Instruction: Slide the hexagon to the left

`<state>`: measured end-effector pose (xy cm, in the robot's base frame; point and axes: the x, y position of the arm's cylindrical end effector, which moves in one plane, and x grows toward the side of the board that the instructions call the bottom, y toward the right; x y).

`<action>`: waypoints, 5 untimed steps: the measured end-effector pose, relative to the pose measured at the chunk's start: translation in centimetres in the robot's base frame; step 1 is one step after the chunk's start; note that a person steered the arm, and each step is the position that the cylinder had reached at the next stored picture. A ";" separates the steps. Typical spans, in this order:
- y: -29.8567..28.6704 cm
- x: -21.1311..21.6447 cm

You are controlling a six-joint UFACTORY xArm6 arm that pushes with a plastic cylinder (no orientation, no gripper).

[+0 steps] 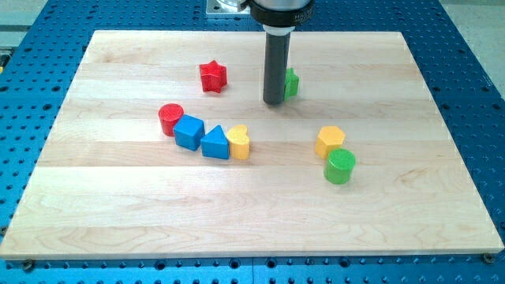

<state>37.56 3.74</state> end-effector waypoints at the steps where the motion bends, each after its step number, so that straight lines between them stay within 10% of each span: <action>1: 0.1 4.1; 5: 10.5 5.2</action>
<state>42.75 14.22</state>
